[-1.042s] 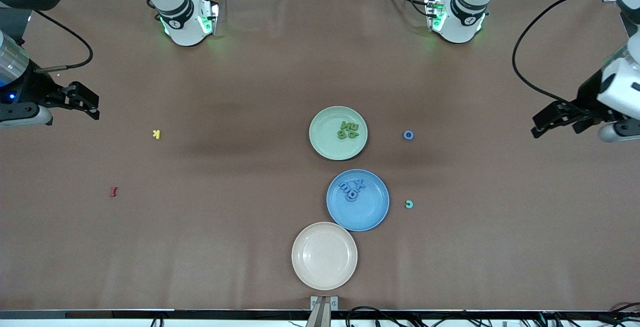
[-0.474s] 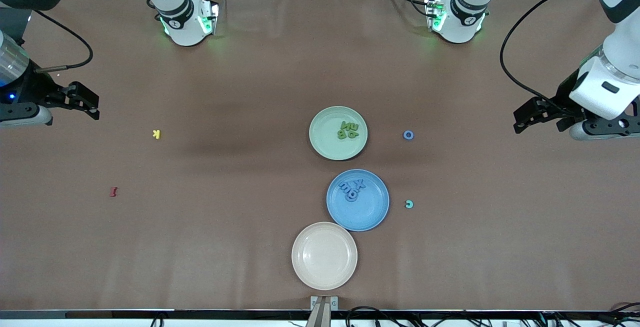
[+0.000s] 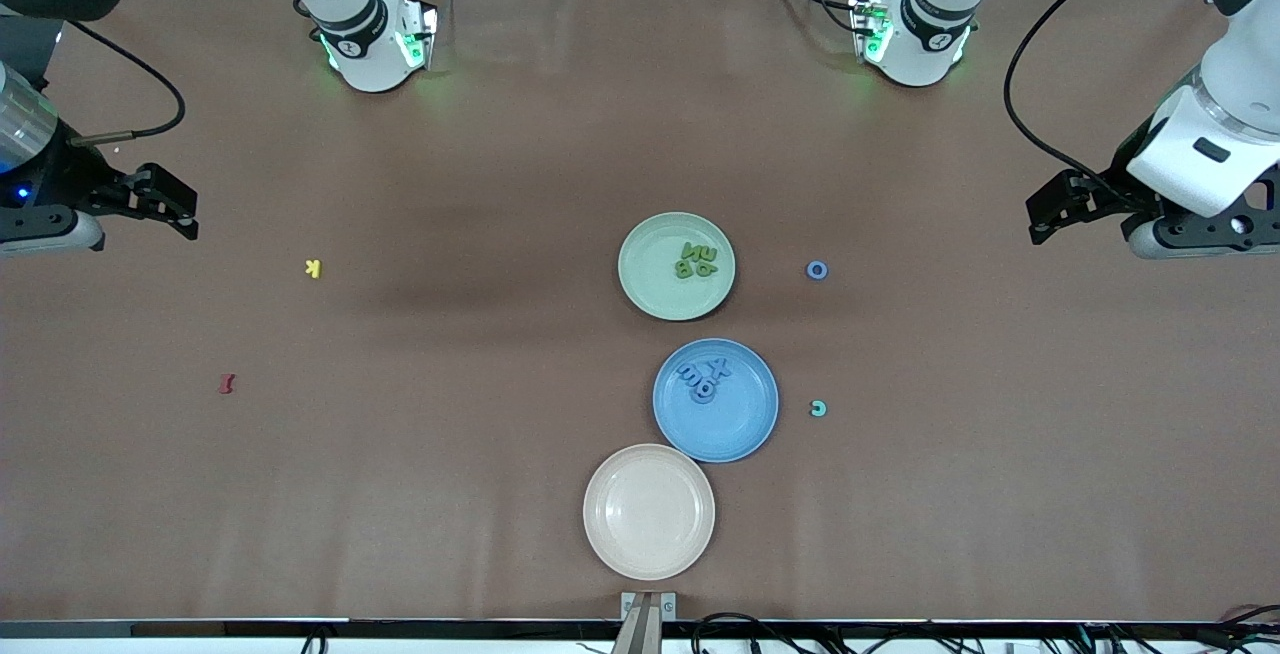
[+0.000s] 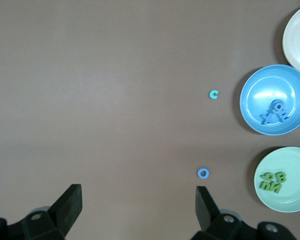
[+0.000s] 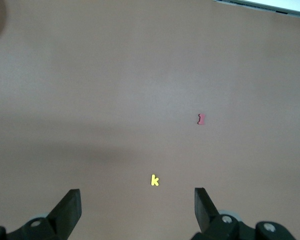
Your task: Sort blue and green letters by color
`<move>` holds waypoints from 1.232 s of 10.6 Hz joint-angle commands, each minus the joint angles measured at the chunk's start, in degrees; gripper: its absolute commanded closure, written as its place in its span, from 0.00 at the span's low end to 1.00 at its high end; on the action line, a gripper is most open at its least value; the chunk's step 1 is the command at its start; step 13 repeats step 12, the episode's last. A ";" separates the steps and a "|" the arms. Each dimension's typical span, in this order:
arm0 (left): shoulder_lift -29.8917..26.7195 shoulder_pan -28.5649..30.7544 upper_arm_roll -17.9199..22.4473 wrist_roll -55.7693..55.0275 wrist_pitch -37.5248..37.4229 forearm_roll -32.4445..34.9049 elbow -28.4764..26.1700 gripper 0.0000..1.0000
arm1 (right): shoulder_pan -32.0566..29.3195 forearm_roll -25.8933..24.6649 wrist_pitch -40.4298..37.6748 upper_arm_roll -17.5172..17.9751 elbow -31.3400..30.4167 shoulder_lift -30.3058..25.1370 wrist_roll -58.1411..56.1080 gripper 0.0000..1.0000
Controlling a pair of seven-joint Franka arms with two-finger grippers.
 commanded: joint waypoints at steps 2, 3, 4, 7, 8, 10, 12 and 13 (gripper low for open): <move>0.13 -4.01 4.88 3.85 -3.01 0.35 1.28 0.00 | -0.90 3.58 -0.71 -0.15 0.44 -1.17 0.54 0.00; 0.39 -3.32 5.07 4.20 -4.15 -1.57 1.28 0.00 | -2.99 5.43 -2.19 -0.67 0.61 -1.44 0.54 0.00; 0.40 -3.23 5.07 4.20 -4.24 -1.94 1.28 0.00 | -3.80 7.11 -2.90 -0.85 0.96 -2.57 0.46 0.00; 0.66 -3.23 5.16 4.29 -4.16 -1.94 1.28 0.00 | -4.68 7.38 -3.79 -1.47 1.32 -2.85 0.54 0.00; 0.75 -3.23 5.16 4.37 -4.16 -1.94 1.28 0.00 | -4.68 7.39 -3.70 -1.38 1.41 -2.85 0.54 0.00; 0.84 -3.23 5.25 4.46 -4.16 -1.94 1.28 0.00 | -4.60 7.30 -3.79 -1.21 1.41 -2.93 0.54 0.00; 0.84 -3.32 5.25 4.46 -4.16 -1.94 1.28 0.00 | -4.60 7.30 -3.70 -1.12 1.41 -2.93 0.46 0.00; 0.84 -3.32 5.25 4.46 -4.16 -1.94 1.28 0.00 | -4.60 7.30 -3.70 -1.12 1.41 -2.93 0.46 0.00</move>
